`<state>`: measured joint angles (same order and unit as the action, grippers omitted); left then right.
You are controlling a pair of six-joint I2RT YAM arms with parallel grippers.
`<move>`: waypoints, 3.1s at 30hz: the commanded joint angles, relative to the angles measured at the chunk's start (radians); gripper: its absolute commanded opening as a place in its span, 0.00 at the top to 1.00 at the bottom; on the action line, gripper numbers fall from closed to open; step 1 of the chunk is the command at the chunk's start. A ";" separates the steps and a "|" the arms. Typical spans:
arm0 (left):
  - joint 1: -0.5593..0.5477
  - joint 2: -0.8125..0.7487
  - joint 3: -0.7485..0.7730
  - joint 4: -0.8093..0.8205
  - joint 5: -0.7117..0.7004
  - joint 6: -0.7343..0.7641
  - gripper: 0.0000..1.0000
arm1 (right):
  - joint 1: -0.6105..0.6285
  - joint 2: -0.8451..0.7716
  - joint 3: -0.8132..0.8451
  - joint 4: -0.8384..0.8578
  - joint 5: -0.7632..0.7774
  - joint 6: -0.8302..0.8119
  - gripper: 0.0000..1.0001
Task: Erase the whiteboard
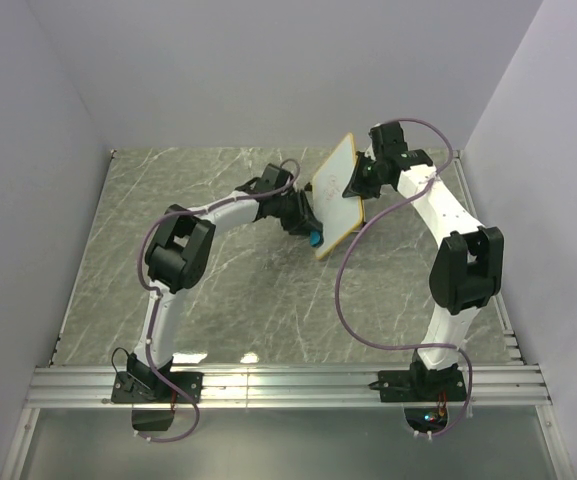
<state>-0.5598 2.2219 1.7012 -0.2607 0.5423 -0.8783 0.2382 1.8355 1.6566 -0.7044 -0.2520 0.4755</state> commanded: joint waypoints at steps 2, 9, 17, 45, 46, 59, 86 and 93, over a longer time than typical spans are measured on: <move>-0.066 -0.002 -0.109 0.026 -0.024 0.004 1.00 | 0.021 -0.012 0.071 -0.010 -0.116 0.120 1.00; -0.065 0.004 -0.038 -0.012 -0.036 0.030 1.00 | 0.019 -0.024 0.028 0.013 -0.121 0.124 1.00; -0.065 0.064 0.155 -0.014 0.045 0.009 1.00 | 0.023 -0.038 -0.020 0.026 -0.127 0.120 1.00; -0.088 0.171 0.094 -0.043 0.097 0.022 1.00 | 0.021 -0.016 -0.006 0.031 -0.151 0.114 1.00; -0.089 0.174 0.095 -0.054 0.088 0.025 1.00 | 0.019 -0.016 -0.001 0.031 -0.151 0.117 1.00; -0.062 0.203 0.302 -0.157 0.037 0.065 1.00 | 0.021 -0.024 -0.030 0.049 -0.182 0.118 1.00; -0.008 0.156 0.525 0.008 0.262 -0.018 1.00 | 0.070 -0.093 -0.196 0.128 -0.348 0.120 1.00; 0.009 0.255 0.488 -0.222 0.119 0.128 1.00 | 0.075 -0.110 -0.201 0.122 -0.354 0.112 1.00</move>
<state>-0.5220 2.4359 2.1960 -0.3416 0.7376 -0.8497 0.2287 1.7321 1.4471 -0.5312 -0.3336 0.5255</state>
